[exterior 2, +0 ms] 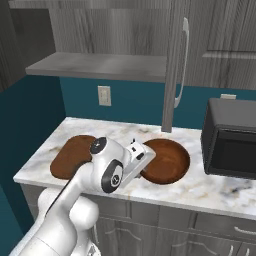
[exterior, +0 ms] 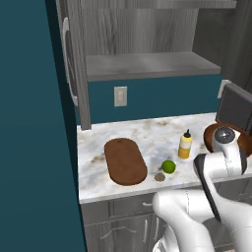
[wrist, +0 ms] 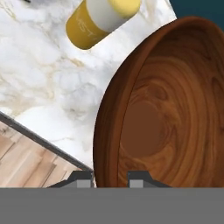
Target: Open the cabinet. Place the bowl and condiment on the counter. Then place the lime and garlic on the cutting board.
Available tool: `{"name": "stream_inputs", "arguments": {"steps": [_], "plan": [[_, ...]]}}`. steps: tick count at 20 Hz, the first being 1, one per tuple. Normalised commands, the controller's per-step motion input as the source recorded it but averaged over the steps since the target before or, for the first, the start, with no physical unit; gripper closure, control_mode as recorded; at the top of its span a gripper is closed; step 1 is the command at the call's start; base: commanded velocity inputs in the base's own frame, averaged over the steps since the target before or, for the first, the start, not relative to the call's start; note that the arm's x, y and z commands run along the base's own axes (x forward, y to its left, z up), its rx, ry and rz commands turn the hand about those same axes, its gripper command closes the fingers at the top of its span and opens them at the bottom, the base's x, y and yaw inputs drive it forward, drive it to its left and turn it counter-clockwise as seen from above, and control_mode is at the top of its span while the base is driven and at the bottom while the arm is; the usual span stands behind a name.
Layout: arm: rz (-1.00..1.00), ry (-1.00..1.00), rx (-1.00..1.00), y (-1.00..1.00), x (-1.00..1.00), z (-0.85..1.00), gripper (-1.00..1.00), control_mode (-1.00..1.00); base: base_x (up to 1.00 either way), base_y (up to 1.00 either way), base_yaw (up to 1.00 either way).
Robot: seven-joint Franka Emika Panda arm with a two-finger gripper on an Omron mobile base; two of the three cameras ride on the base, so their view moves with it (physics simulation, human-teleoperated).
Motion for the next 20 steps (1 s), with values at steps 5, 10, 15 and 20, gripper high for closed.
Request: {"name": "stream_inputs", "arguments": {"steps": [5,10,15,20], "plan": [[0.0,0.0,0.0,-0.16,0.26,-0.3,1.0,-1.0,0.0,0.0,0.0],[0.0,0.0,0.0,-0.17,0.22,-0.26,1.0,-1.0,0.0,0.0,0.0],[0.0,0.01,0.0,-0.08,0.27,-0.23,1.0,-1.0,0.0,0.0,0.0],[0.0,0.04,0.0,0.0,0.26,-0.16,1.0,-1.0,0.0,0.0,0.0]]}}
